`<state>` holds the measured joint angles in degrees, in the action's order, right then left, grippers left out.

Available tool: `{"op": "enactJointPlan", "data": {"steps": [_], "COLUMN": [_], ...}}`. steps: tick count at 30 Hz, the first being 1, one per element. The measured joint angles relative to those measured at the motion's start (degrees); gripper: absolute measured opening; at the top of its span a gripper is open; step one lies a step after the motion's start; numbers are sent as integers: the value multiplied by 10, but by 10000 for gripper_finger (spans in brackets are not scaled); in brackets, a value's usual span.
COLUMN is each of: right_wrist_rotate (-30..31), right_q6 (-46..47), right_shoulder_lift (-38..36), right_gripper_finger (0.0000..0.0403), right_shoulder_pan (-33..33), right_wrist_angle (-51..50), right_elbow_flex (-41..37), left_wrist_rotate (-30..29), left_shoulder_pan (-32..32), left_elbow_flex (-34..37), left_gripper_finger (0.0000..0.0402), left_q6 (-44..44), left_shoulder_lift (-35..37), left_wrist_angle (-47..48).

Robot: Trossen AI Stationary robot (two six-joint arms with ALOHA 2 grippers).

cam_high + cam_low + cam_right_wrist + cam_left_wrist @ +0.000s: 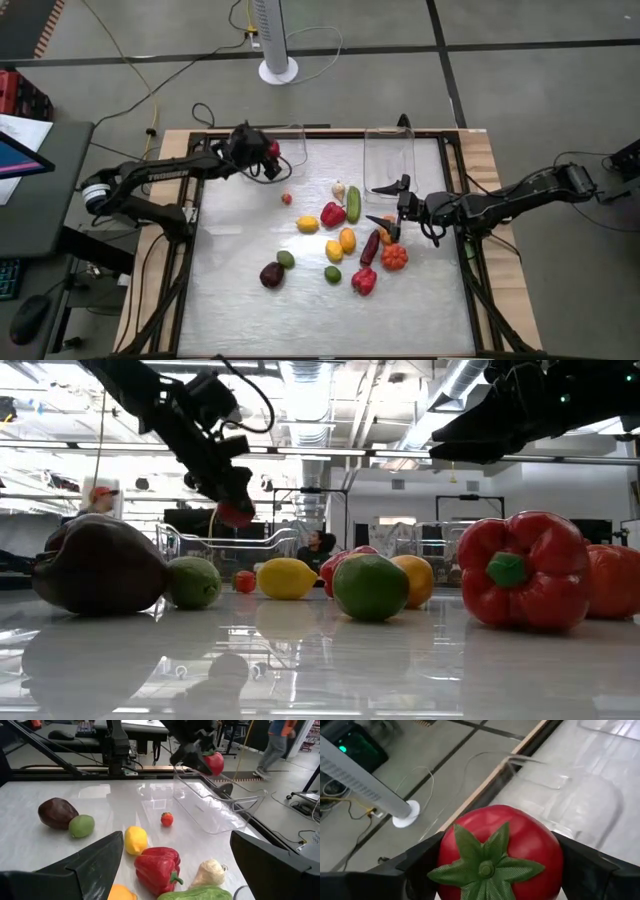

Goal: Sort produce into baskets
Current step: Put the red tomato into the left transparent bin, then put the orange tomato into the left transparent bin

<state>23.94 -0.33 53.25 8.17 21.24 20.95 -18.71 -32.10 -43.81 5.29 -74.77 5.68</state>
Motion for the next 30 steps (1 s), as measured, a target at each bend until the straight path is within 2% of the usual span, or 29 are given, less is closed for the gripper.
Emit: {"op": "enactJointPlan", "data": {"steps": [5, 10, 13, 15, 17, 23, 26, 30], "right_wrist_rotate": [-2, -2, -2, -2, -2, -16, -19, -32], "right_q6": [-2, -2, -2, -7, -15, -18, -19, -23], "right_shoulder_lift": [0, 0, 0, 0, 0, 0, 0, 0], "right_gripper_finger": [393, 393, 393, 393, 393, 393, 393, 393], "right_shoulder_pan": [-1, 0, 0, 0, 0, 0, 0, 0], "right_wrist_angle": [-2, 3, 4, 5, 8, 8, 13, 23], "right_elbow_flex": [0, 0, 0, 0, 0, 0, 0, 0], "left_wrist_rotate": [24, 23, 70, 118, 139, 94, 79, 77], "left_shoulder_pan": [-13, 7, 43, 81, 127, 239, 258, 253], "left_elbow_flex": [-2, -38, -53, -53, -47, -24, -19, -9], "left_gripper_finger": [360, 371, 372, 372, 372, 372, 360, 330], "left_q6": [10, 5, 1, -8, -16, -26, -37, -50], "left_shoulder_lift": [-3, 0, 3, 2, -5, -32, -53, -100], "left_wrist_angle": [-7, 57, 81, 77, 73, 76, 69, 49]}}
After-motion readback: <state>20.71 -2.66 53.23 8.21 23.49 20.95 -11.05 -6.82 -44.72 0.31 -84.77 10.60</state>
